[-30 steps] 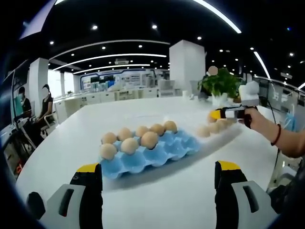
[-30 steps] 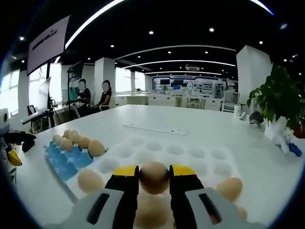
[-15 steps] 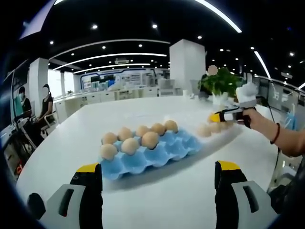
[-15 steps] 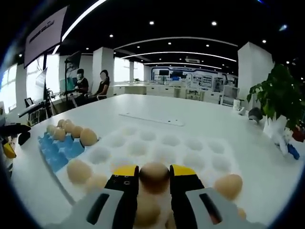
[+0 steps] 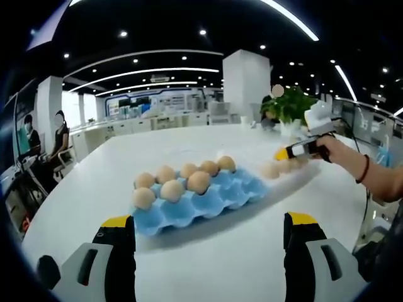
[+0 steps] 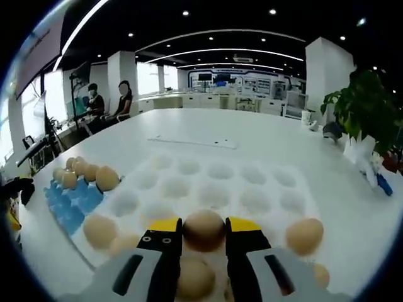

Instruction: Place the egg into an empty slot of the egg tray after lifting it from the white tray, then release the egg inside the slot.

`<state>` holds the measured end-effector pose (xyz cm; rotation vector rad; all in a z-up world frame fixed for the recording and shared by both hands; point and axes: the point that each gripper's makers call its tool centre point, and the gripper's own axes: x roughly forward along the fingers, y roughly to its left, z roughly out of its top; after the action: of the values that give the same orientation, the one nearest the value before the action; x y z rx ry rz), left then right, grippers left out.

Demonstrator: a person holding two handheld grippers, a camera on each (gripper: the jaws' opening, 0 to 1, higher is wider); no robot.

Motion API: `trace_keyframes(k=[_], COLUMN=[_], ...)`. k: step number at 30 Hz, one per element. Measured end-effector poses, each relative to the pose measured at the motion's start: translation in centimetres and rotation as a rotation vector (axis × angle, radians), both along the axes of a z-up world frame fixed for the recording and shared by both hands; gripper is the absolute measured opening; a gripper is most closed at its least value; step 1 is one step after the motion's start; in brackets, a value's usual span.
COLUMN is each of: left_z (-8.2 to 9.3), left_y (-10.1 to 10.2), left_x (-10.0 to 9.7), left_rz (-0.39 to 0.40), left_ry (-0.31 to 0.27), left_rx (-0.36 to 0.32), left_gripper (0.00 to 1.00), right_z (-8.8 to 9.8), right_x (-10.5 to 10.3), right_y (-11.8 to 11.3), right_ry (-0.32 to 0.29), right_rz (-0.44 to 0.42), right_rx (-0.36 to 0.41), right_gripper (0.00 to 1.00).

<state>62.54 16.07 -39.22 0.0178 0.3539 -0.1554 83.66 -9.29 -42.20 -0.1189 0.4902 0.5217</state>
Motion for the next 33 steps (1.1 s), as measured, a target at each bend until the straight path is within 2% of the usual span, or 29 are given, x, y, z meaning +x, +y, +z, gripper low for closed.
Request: trace_keyframes(k=[5, 8, 17, 21, 24, 29, 33], left_z=[0.0, 0.0, 0.2, 0.3, 0.2, 0.3, 0.1], left_y=[0.2, 0.1, 0.5, 0.4, 0.3, 0.2, 0.2], left_x=[0.0, 0.0, -0.2, -0.1, -0.1, 0.0, 0.0], left_rz=[0.013, 0.009, 0.021, 0.023, 0.018, 0.013, 0.014], left_ry=[0.0, -0.001, -0.011, -0.02, -0.022, -0.025, -0.021], left_rx=[-0.007, -0.009, -0.006, -0.009, -0.001, 0.01, 0.02], left_gripper=[1.0, 1.0, 1.0, 1.0, 1.0, 1.0, 1.0], right_z=[0.0, 0.1, 0.4, 1.5, 1.9, 2.3, 3.4], right_x=[0.3, -0.5, -0.5, -0.6, -0.6, -0.8, -1.6], right_y=[-0.1, -0.2, -0.2, -0.2, -0.1, 0.2, 1.5], right_ry=[0.006, 0.005, -0.024, -0.065, -0.082, -0.086, -0.13], right_rz=[-0.015, -0.021, -0.025, -0.017, -0.01, -0.001, 0.049], right_rx=[0.024, 0.044, 0.084, 0.108, 0.095, 0.108, 0.152], right_gripper=[0.27, 0.27, 0.27, 0.27, 0.27, 0.27, 0.27])
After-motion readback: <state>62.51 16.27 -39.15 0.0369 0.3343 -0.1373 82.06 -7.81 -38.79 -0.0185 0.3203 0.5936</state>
